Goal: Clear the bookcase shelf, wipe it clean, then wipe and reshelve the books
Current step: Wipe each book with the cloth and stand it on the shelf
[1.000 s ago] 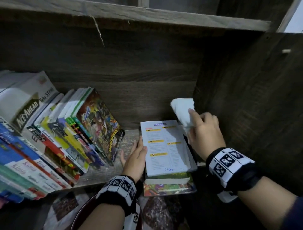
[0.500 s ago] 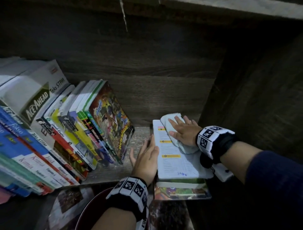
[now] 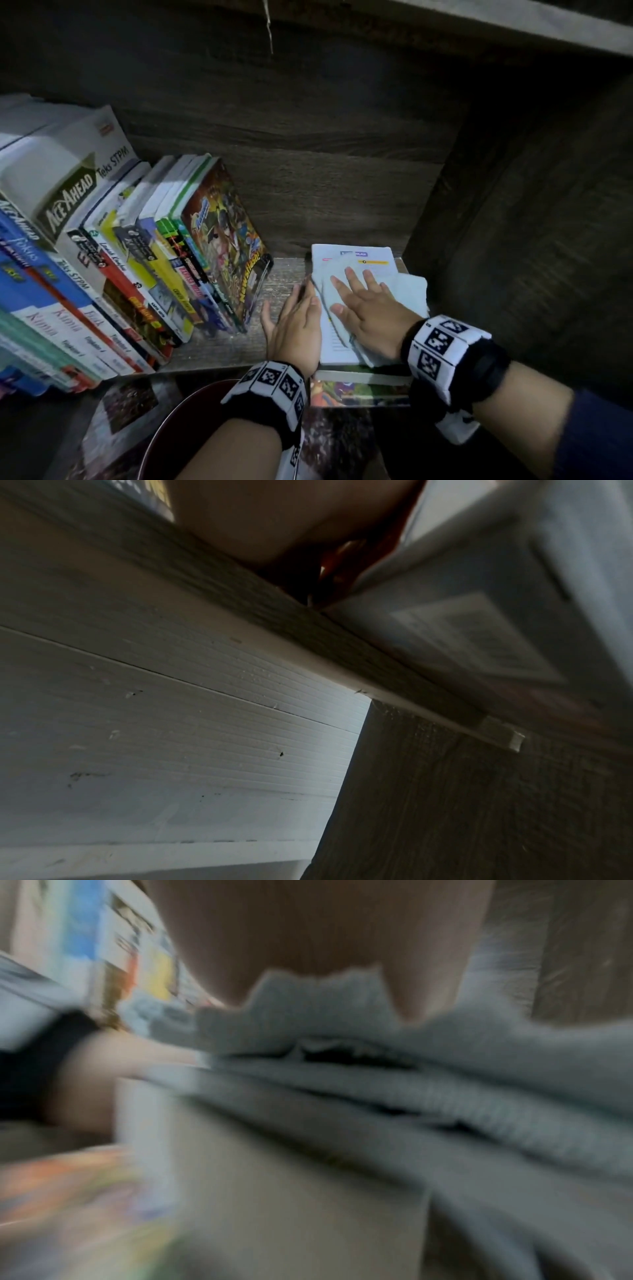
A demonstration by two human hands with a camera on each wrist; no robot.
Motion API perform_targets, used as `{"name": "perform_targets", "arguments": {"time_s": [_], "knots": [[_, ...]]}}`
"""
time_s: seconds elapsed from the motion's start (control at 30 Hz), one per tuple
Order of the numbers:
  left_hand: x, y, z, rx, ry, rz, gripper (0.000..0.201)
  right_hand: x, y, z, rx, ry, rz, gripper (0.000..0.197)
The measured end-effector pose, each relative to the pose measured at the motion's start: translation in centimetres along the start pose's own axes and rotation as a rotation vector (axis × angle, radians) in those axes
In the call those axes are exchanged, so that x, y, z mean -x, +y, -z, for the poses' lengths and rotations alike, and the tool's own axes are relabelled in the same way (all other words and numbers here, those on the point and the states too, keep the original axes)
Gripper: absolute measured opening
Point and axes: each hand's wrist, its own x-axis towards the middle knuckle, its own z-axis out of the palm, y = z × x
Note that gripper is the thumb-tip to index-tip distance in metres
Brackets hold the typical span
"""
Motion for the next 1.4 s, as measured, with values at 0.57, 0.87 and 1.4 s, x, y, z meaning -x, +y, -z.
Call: {"name": "perform_targets", "arguments": {"time_s": [0.57,0.87,1.4], "knots": [[-0.1,-0.2,-0.1,0.038,-0.031,-0.023,0.049,-0.5,4.9,-0.7,0.016,0.164,-0.39,0.058],[-0.3,0.0,0.4,0.199,-0.093,0.037,0.047,-0.8,4.4,1.4,0.124,0.568,-0.281,0.029],[1.7,1.8,1.1,0.5,0.135,-0.07,0.028,1.2,3.5,1.4,-0.417,0.349,-0.353,0.018]]}}
